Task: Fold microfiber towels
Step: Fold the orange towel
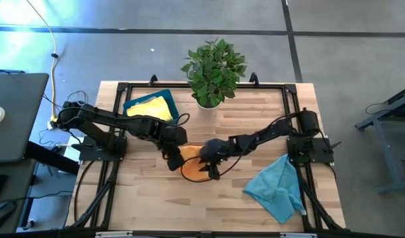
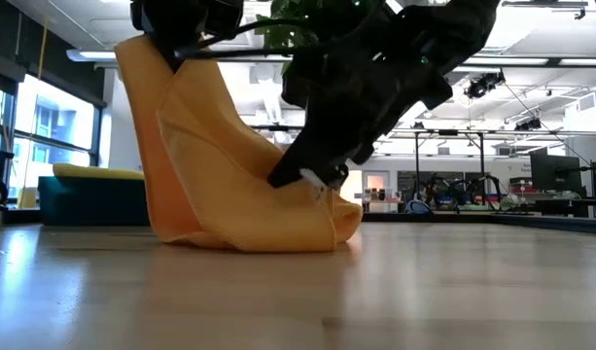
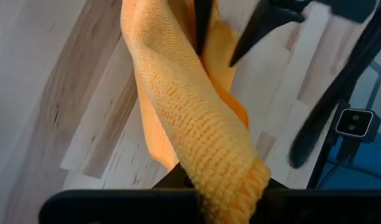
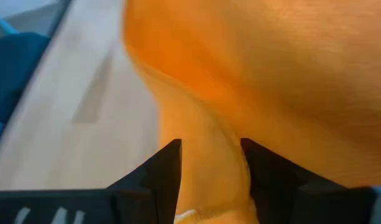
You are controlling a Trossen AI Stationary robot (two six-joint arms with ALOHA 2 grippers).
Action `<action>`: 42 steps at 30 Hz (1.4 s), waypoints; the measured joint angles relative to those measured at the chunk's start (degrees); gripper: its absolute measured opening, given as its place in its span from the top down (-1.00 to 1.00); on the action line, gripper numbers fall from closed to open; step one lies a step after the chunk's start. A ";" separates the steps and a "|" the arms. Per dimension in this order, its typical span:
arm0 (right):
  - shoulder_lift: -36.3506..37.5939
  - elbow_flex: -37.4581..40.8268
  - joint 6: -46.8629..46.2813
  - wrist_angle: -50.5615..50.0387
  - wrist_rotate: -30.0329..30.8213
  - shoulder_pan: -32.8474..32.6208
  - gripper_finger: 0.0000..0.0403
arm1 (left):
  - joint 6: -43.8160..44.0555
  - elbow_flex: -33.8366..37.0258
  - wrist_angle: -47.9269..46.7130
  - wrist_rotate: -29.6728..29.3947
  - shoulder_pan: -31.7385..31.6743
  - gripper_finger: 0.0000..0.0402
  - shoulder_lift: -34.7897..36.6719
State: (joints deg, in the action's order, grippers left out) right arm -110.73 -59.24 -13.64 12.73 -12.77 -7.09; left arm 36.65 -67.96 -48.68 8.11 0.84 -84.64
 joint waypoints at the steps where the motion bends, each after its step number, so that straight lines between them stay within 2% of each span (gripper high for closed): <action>1: 0.15 0.00 -1.07 0.10 -1.51 -0.02 0.23 | -0.27 0.00 0.00 0.01 0.00 1.00 0.00; 4: 0.21 0.00 -3.33 -0.09 -4.38 -0.76 0.25 | -0.42 0.00 -0.01 0.01 0.00 1.00 0.00; 9: 0.21 0.00 -4.34 -0.04 -4.12 -2.55 0.39 | -0.44 0.00 0.00 -0.01 0.00 1.00 0.00; 12: 0.21 0.00 -4.48 -0.02 -2.96 -3.57 0.55 | -0.44 0.00 -0.01 -0.01 0.00 1.00 0.00; 16: 0.57 0.00 -7.09 -0.37 1.94 -4.71 0.88 | -0.42 0.00 -2.14 0.25 0.00 1.00 0.00; 18: 1.23 0.00 -9.02 -1.74 3.27 -4.99 0.96 | -0.40 0.00 -4.23 0.25 0.18 1.00 0.00; 23: 5.35 0.00 -13.41 -7.00 6.96 -5.46 0.98 | -1.04 0.00 -9.52 1.63 1.30 1.00 0.30; 28: 12.65 0.00 -13.53 -12.06 10.27 -5.46 0.99 | -3.86 -0.30 -11.75 9.72 1.78 1.00 1.77; 30: 16.08 0.00 -13.48 -13.90 12.01 -5.46 0.99 | -3.93 -1.72 -14.09 10.52 2.10 1.00 1.98; 36: 26.57 0.00 -13.28 -20.41 17.36 -5.34 1.00 | -7.09 -11.07 -25.17 8.71 2.34 1.00 2.13; 42: 32.13 0.00 -10.75 -24.57 23.60 -5.33 1.00 | -7.80 -19.14 -32.45 0.71 2.34 1.00 2.12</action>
State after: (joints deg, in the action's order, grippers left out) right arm -78.60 -59.24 -24.38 -11.84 10.84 -12.43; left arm 28.85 -87.11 -81.13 8.83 3.18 -82.52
